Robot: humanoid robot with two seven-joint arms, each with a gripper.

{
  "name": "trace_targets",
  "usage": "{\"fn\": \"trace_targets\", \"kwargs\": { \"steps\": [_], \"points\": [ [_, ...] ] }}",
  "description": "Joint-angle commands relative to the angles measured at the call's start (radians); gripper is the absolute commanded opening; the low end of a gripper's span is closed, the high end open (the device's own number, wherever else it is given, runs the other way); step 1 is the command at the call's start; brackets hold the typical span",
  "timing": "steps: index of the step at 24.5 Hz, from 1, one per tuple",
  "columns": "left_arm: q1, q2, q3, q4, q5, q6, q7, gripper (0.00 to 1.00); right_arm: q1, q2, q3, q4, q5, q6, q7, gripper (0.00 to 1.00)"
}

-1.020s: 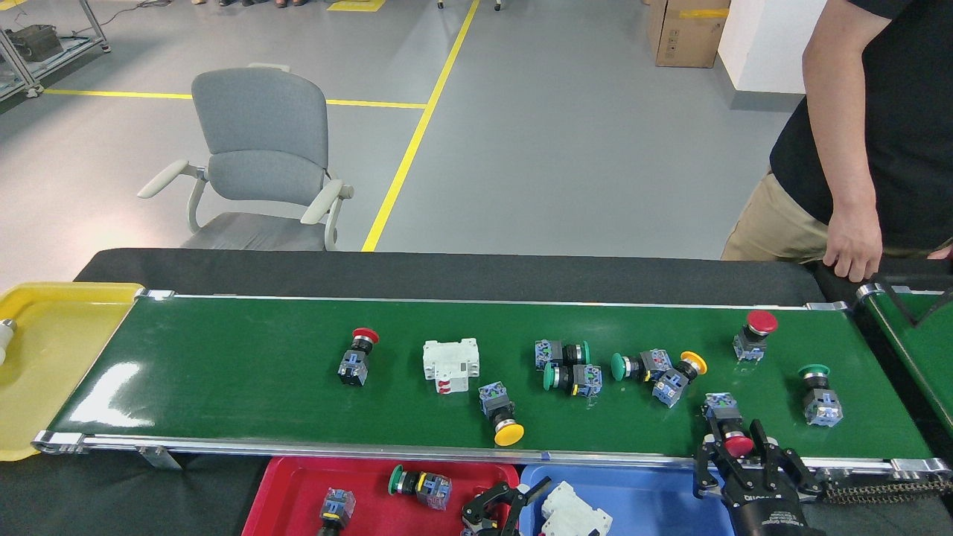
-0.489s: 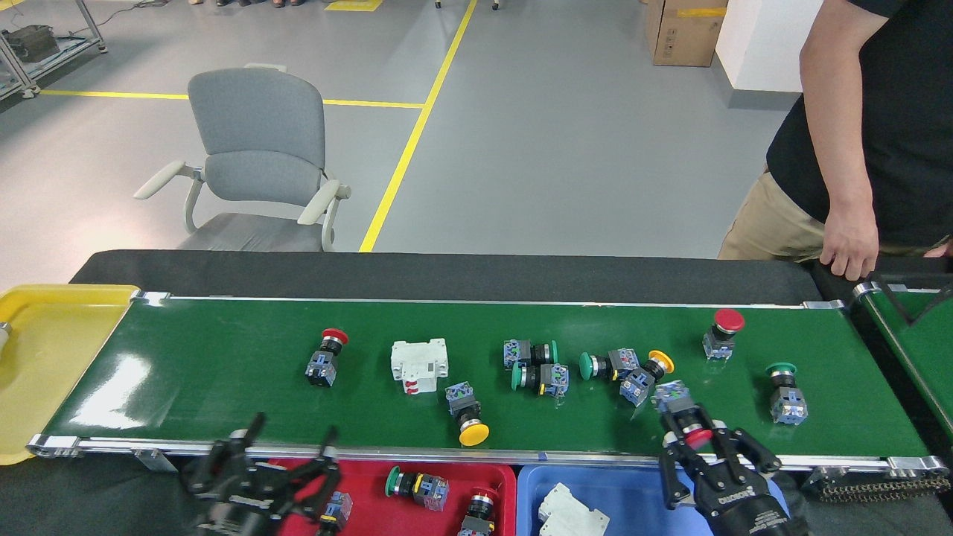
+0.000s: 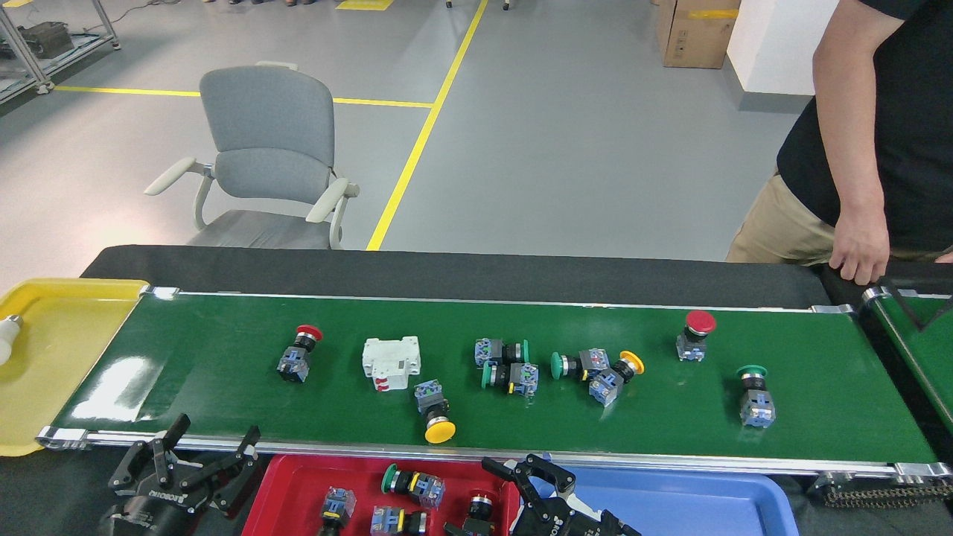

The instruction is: Pick switch part from conveyor to tray

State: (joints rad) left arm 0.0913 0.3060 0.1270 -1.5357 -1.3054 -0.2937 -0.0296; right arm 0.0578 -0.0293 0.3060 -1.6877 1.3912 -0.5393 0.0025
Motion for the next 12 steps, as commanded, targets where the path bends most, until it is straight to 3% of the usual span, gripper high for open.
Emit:
{"fn": "trace_targets", "kwargs": {
  "steps": [1,3,5,8,12],
  "points": [
    [-0.028,0.022,0.002,0.031,0.018,-0.024,0.002,1.00,0.057,0.025,-0.091,-0.036,-0.014,0.174,-0.010,0.99],
    [-0.070,0.027,0.002,0.094,0.020,-0.025,0.002,1.00,0.117,0.072,-0.166,-0.047,-0.018,0.341,-0.027,0.99],
    [-0.120,0.031,0.000,0.164,0.018,-0.024,0.008,1.00,0.166,0.077,-0.254,-0.046,-0.028,0.436,-0.093,0.99],
    [-0.202,0.033,-0.001,0.270,0.015,-0.021,0.011,1.00,0.218,0.078,-0.360,-0.043,-0.066,0.479,-0.133,0.99],
    [-0.315,0.035,-0.024,0.431,0.012,-0.018,0.013,1.00,0.186,0.072,-0.398,-0.001,-0.074,0.527,-0.119,0.99]
  ]
}}
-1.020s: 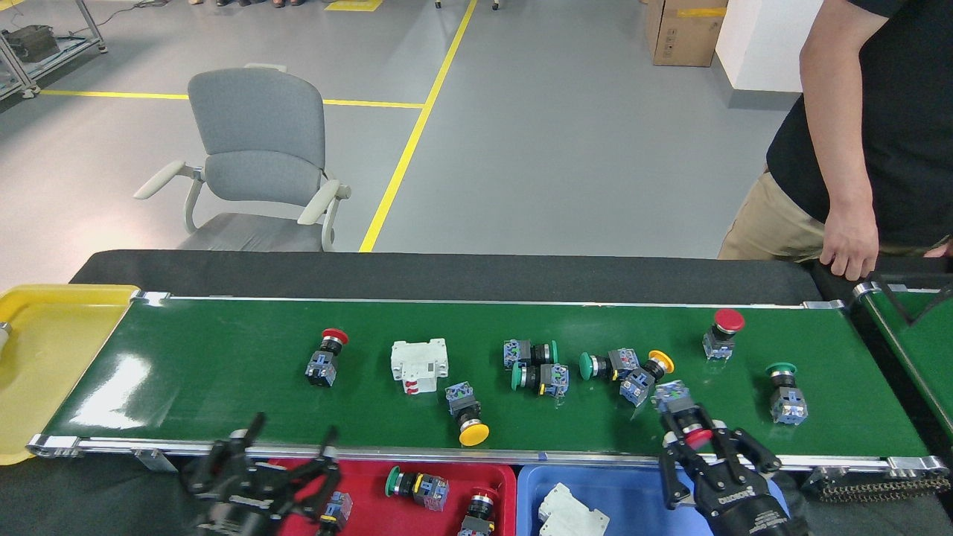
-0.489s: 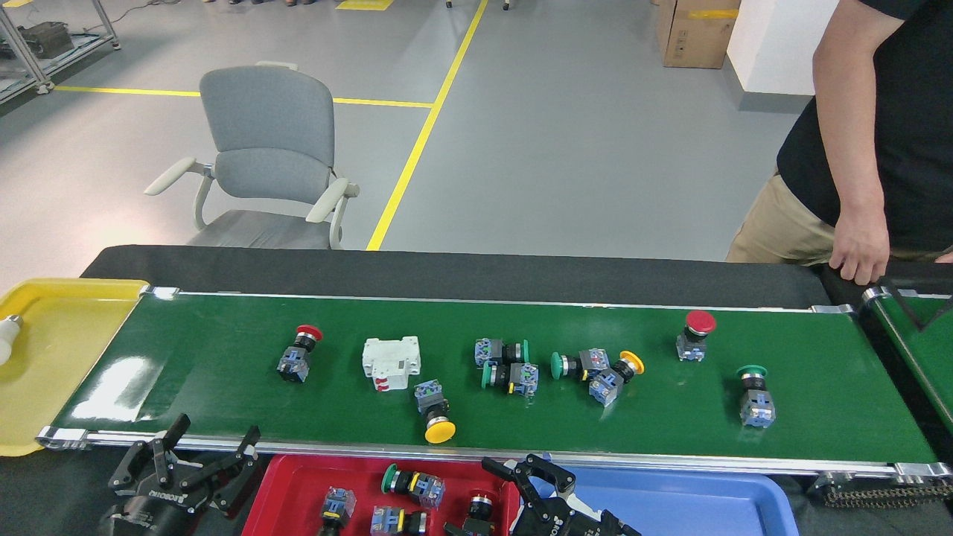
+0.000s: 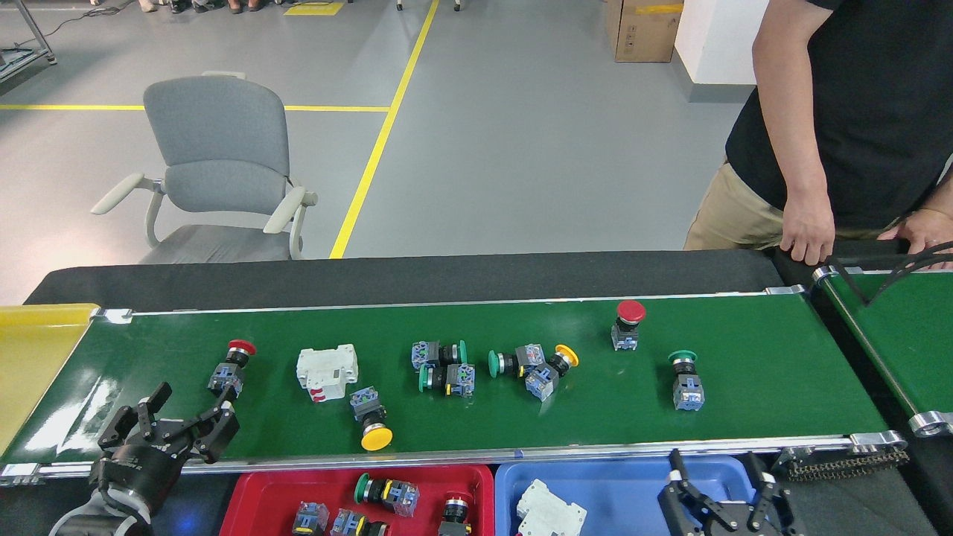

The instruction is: Pick switch part from conveyor to tray

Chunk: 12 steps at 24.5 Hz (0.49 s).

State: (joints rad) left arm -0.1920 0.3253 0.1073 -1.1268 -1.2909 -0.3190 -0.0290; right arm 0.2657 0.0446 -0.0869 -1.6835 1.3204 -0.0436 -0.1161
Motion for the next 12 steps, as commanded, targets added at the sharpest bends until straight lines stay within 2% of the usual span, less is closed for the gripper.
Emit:
{"fn": "trace_targets", "kwargs": {
  "steps": [1,5,7,8,9,10,11,12],
  "points": [
    [-0.055,0.018,-0.012,0.050,-0.002,0.008,0.018,1.00,-0.039,-0.005,-0.005,-0.002,0.003,0.045,0.012,0.99],
    [-0.142,0.026,-0.044,0.193,-0.007,0.023,0.076,0.99,-0.154,-0.003,0.053,0.047,0.048,0.054,0.111,0.99],
    [-0.179,0.026,-0.057,0.251,-0.007,0.055,0.078,0.94,-0.207,-0.002,0.088,0.090,0.080,0.057,0.128,0.99],
    [-0.199,0.026,-0.063,0.277,-0.007,0.072,0.078,0.87,-0.235,0.005,0.107,0.120,0.097,0.074,0.136,0.99],
    [-0.210,0.026,-0.069,0.294,-0.007,0.070,0.078,0.74,-0.260,0.005,0.127,0.151,0.105,0.096,0.142,0.99],
    [-0.213,0.025,-0.075,0.303,-0.005,0.064,0.078,0.44,-0.298,0.005,0.159,0.194,0.106,0.133,0.150,0.99],
    [-0.213,0.024,-0.075,0.309,-0.004,0.057,0.080,0.27,-0.330,0.005,0.184,0.228,0.105,0.165,0.153,0.99],
    [-0.213,0.021,-0.075,0.315,-0.004,0.046,0.080,0.19,-0.364,0.003,0.211,0.261,0.105,0.194,0.154,0.98]
  ]
}}
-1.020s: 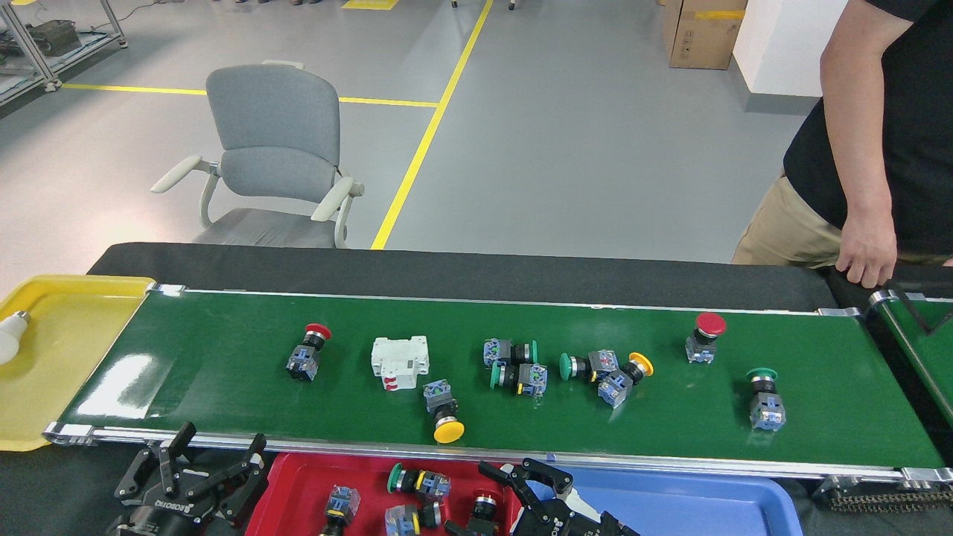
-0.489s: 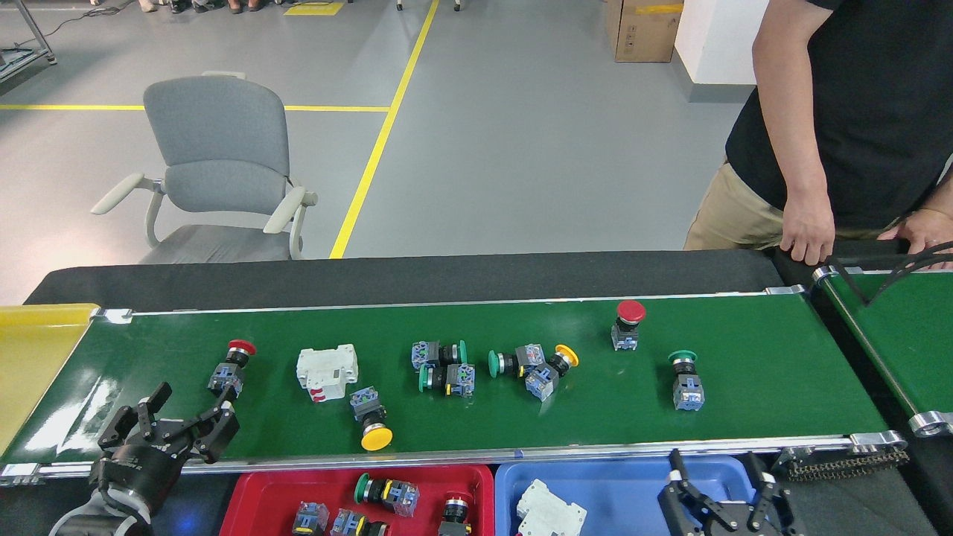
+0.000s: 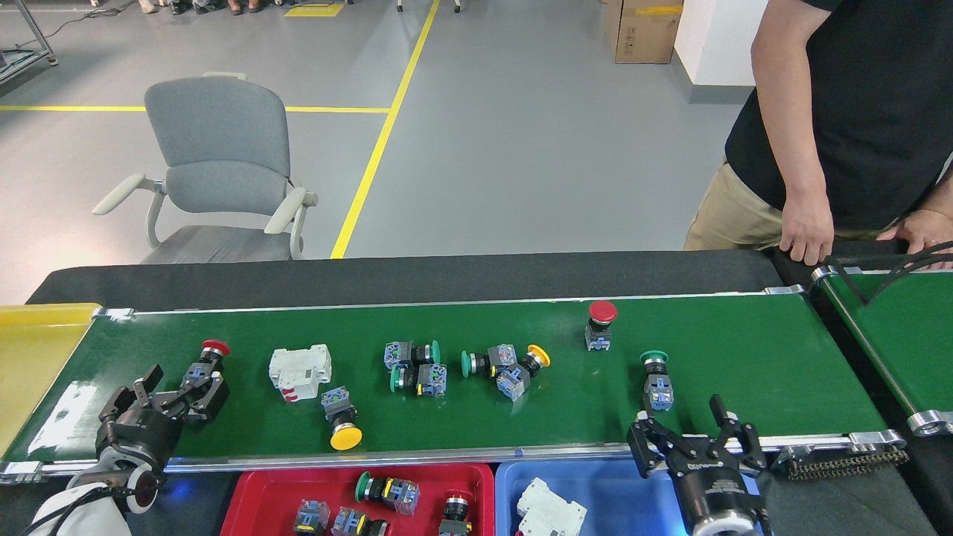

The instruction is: Pick switch part from conveyor to tray

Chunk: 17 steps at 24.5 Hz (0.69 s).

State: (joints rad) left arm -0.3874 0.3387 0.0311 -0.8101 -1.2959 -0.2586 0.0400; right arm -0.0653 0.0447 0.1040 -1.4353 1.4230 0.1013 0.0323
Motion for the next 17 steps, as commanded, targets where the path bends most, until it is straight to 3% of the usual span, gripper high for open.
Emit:
{"fn": "trace_targets", "kwargs": {
  "steps": [1,3,5,6,8,12,17],
  "points": [
    [-0.016,0.006,0.001,-0.001,0.000,-0.022,0.012,0.14,-0.056,0.000,0.039,0.030,0.002,0.072,0.009,0.91],
    [-0.013,0.005,-0.010,-0.001,-0.002,-0.027,0.052,0.10,-0.071,-0.011,0.060,0.042,0.002,0.077,0.018,0.62],
    [-0.008,0.003,-0.045,-0.015,0.003,-0.031,0.089,0.07,-0.067,-0.035,0.080,0.041,0.001,0.075,0.029,0.27],
    [-0.005,0.000,-0.057,-0.038,0.006,-0.044,0.089,0.06,-0.065,-0.052,0.092,0.041,-0.002,0.075,0.029,0.19],
    [0.010,-0.004,-0.057,-0.127,0.013,-0.093,0.089,0.05,-0.062,-0.065,0.102,0.033,-0.006,0.074,0.029,0.11],
    [0.116,-0.006,-0.048,-0.342,0.072,-0.169,0.083,0.06,-0.037,-0.066,0.105,-0.007,-0.004,0.055,0.026,0.07],
    [0.377,-0.003,-0.060,-0.623,0.069,-0.291,0.058,0.16,0.039,-0.068,0.224,-0.192,-0.002,-0.150,0.020,0.07]
  ]
}}
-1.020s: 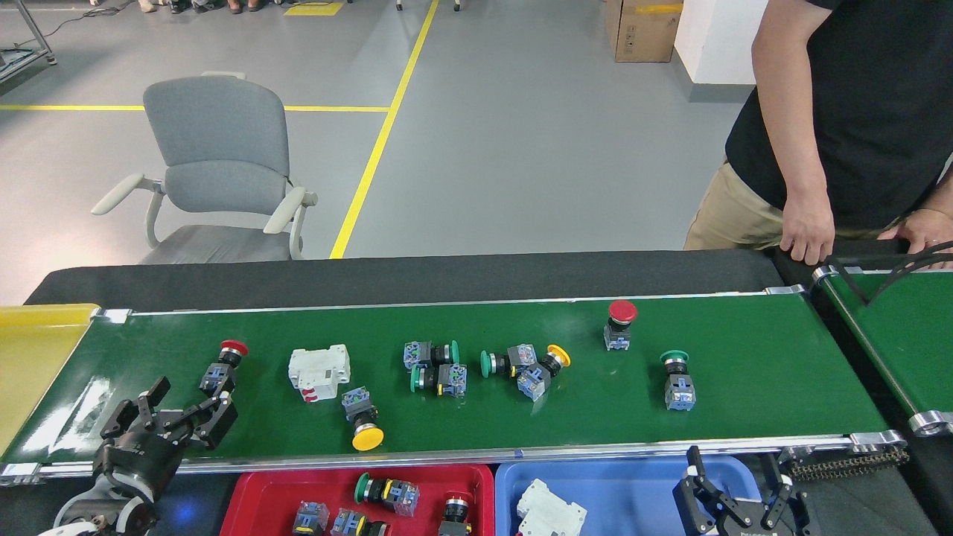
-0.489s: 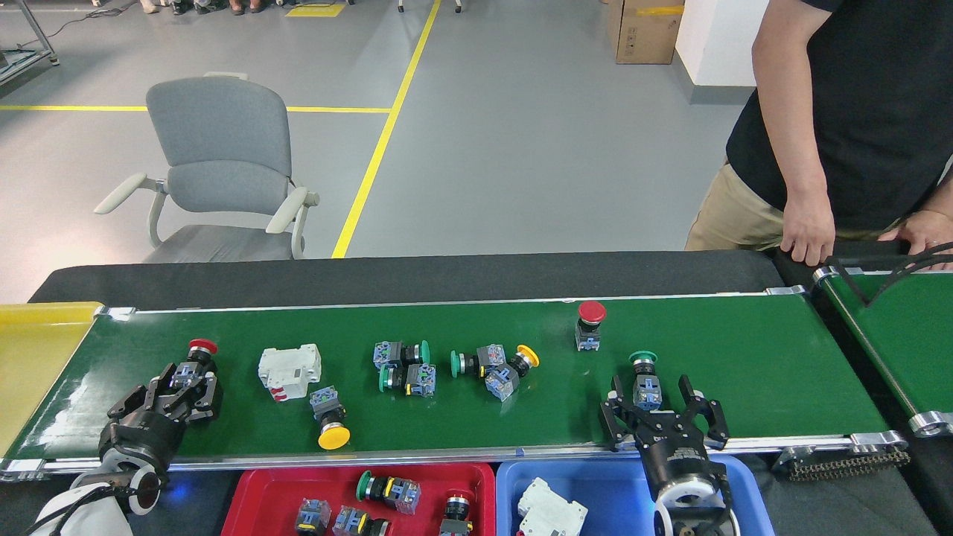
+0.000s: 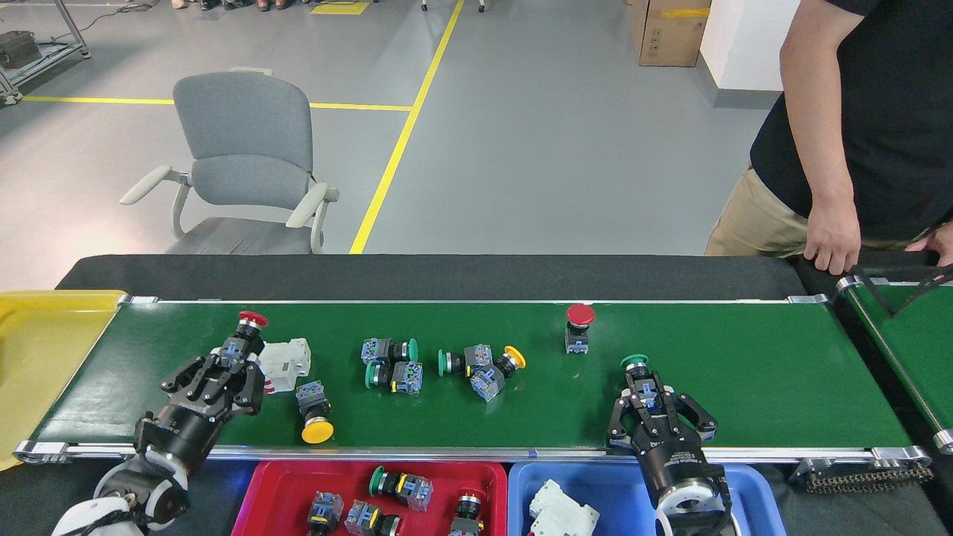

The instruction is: Pick switch part from conveyor to tray

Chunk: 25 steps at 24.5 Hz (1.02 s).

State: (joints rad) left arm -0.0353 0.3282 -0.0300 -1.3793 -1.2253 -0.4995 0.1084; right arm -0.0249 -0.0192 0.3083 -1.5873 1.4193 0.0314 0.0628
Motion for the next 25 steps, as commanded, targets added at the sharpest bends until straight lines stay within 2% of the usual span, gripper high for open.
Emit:
{"fn": "trace_targets", "kwargs": {
  "steps": [1,2,3,4,5,6,7,12,14,17,19,20,21,25],
  "points": [
    [0.092,0.002,0.004,-0.113,-0.002,-0.090,-0.029,0.19,0.014,-0.005,0.055,-0.074,0.001,-0.154,-0.012,0.09],
    [0.146,0.000,0.010,-0.175,-0.002,-0.123,-0.053,0.30,0.029,-0.004,0.086,-0.102,0.001,-0.232,-0.017,0.20],
    [0.181,-0.001,0.010,-0.213,-0.002,-0.139,-0.070,0.39,0.037,-0.004,0.104,-0.112,0.003,-0.275,-0.021,0.47],
    [0.215,-0.001,0.010,-0.256,-0.002,-0.143,-0.090,0.50,0.043,0.007,0.123,-0.114,0.004,-0.315,-0.027,0.97],
    [0.245,-0.009,0.010,-0.297,-0.002,-0.140,-0.107,0.72,0.045,0.012,0.155,-0.112,0.004,-0.346,-0.032,1.00],
    [0.256,-0.017,0.010,-0.319,-0.003,-0.140,-0.110,0.89,0.045,0.010,0.179,-0.111,0.004,-0.358,-0.034,1.00],
    [0.265,-0.029,0.012,-0.339,-0.002,-0.137,-0.110,1.00,0.045,0.007,0.203,-0.111,0.004,-0.361,-0.034,1.00],
    [0.270,-0.040,0.035,-0.353,-0.003,-0.134,-0.110,1.00,0.057,0.021,0.203,-0.112,-0.002,-0.354,-0.035,1.00],
    [0.281,-0.041,0.074,-0.351,-0.003,-0.093,-0.110,1.00,0.060,0.021,0.146,-0.125,-0.008,-0.354,-0.044,1.00],
    [0.310,-0.044,0.131,-0.346,-0.003,0.142,-0.110,1.00,0.095,0.025,-0.063,-0.152,-0.037,-0.352,-0.092,1.00],
    [0.311,-0.041,0.153,-0.340,-0.003,0.329,-0.110,1.00,0.160,0.068,-0.253,-0.158,-0.068,-0.352,-0.100,1.00],
    [0.313,-0.040,0.157,-0.337,-0.003,0.375,-0.110,1.00,0.184,0.093,-0.347,-0.158,-0.072,-0.352,-0.101,1.00],
    [0.318,-0.038,0.165,-0.336,-0.003,0.381,-0.110,1.00,0.211,0.111,-0.452,-0.158,-0.072,-0.352,-0.101,1.00],
    [0.324,-0.032,0.176,-0.331,-0.003,0.354,-0.110,1.00,0.303,0.119,-0.707,-0.148,-0.074,-0.352,-0.127,1.00]
  ]
}}
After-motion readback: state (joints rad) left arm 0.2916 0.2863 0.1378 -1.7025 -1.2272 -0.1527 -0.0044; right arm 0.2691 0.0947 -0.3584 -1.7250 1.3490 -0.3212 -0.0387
